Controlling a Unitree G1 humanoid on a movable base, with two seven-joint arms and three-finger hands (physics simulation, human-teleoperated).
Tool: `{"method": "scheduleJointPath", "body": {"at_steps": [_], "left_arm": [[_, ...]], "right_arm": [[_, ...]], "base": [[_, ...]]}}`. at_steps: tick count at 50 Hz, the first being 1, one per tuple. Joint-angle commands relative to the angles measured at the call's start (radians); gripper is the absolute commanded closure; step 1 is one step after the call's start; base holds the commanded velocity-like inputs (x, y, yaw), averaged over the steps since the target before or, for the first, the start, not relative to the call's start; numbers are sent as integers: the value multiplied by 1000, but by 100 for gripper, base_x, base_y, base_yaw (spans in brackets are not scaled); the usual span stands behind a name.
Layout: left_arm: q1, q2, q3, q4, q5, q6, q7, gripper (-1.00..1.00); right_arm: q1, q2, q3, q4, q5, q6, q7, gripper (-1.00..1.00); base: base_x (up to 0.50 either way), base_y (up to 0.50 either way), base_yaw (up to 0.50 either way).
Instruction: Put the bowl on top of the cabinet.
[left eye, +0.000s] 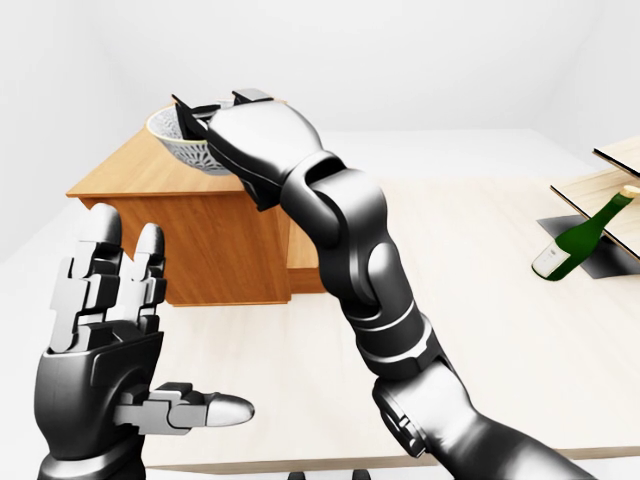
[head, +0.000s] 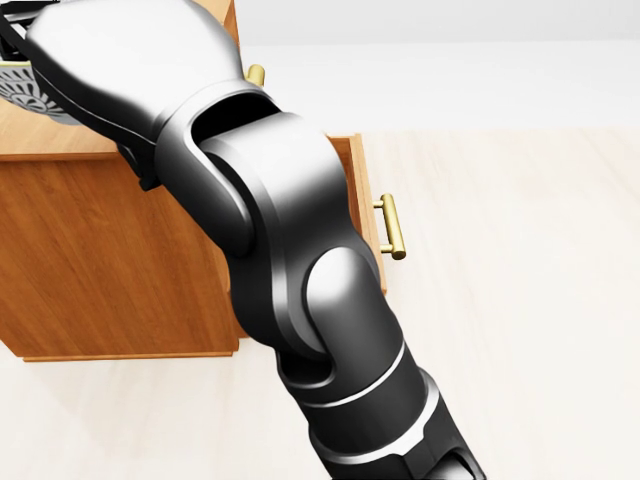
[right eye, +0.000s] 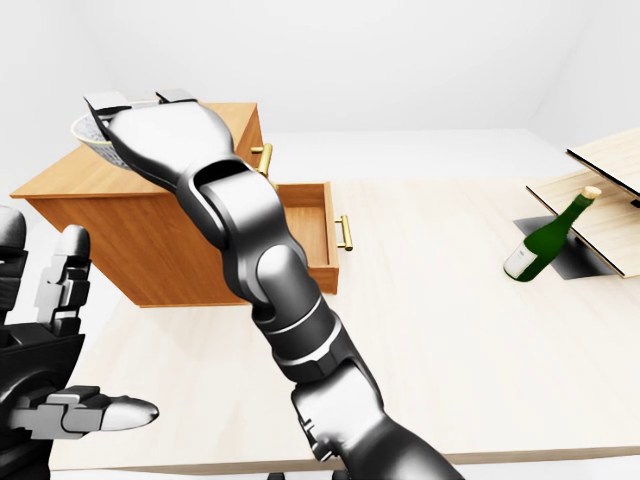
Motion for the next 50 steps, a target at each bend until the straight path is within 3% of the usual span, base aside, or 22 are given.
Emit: {"method": "scheduleJointPath", "body": {"at_steps": [1, 15, 27, 50], "left_arm": [[4, -1, -5, -3, 3, 0, 0, -100], [-6, 3, 3, 3, -2, 0, 3, -100], [4, 1, -12, -1, 9, 0, 2, -100], [21, -3, -38, 1, 25, 0, -1, -100]], "right_arm": [[-61, -3, -12, 8, -4, 0, 0, 100], [-67, -99, -39, 139, 49, 0, 0, 100], [-156, -187, -60, 419, 31, -72, 0, 100], [-156, -179, -69, 432, 55, -68, 0, 100]], "base": [[0, 0, 0], [0, 0, 0], [0, 0, 0], [0, 0, 0]]}}
